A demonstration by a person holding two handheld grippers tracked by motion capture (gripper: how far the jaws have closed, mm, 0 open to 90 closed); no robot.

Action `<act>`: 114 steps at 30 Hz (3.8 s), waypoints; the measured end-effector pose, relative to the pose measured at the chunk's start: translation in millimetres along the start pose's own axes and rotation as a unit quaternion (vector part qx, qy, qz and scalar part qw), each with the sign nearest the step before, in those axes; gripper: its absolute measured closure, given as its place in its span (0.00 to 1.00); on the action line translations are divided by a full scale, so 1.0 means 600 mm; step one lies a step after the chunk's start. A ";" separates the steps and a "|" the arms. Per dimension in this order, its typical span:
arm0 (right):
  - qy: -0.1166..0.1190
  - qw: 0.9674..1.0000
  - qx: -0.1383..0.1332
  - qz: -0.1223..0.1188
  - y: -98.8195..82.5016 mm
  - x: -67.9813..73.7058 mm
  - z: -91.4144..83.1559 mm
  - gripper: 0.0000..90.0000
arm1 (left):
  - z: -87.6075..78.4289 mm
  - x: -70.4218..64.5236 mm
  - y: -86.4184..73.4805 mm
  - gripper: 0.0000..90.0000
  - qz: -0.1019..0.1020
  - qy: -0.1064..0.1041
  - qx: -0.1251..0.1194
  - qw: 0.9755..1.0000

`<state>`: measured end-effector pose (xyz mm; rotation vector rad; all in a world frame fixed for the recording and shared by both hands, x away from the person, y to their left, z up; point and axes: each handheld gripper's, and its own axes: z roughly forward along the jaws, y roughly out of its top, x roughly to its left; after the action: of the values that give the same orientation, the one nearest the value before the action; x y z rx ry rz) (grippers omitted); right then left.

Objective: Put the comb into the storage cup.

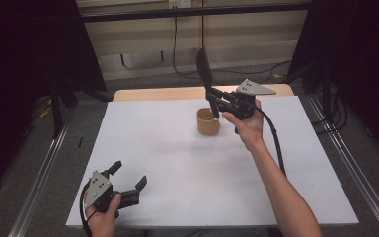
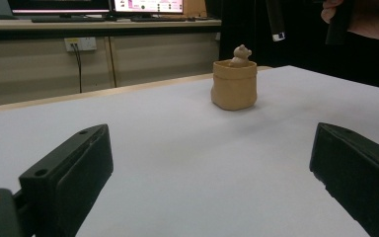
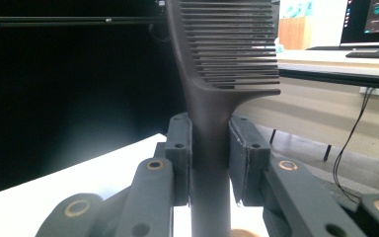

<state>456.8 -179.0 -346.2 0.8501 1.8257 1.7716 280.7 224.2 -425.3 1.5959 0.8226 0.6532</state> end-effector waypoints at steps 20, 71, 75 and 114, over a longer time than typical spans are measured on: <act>0.001 1.000 0.013 -0.010 0.004 -0.010 0.050 0.80 | 0.001 0.001 0.000 0.03 0.004 0.002 0.001 1.000; -0.028 0.997 0.069 -0.014 -0.075 -0.040 0.113 0.80 | 0.004 0.002 -0.001 0.03 0.006 0.001 0.006 1.000; -0.027 0.997 0.075 -0.018 -0.080 -0.039 0.113 0.80 | 0.003 0.001 0.000 0.03 0.006 -0.001 0.002 1.000; -0.026 0.996 0.086 -0.018 -0.100 -0.027 0.086 0.80 | 0.005 0.000 -0.001 0.03 0.007 -0.003 0.005 1.000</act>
<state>497.2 -152.7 -411.0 0.9129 1.9674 1.5730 283.1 222.3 -426.3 1.6140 0.8112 0.6545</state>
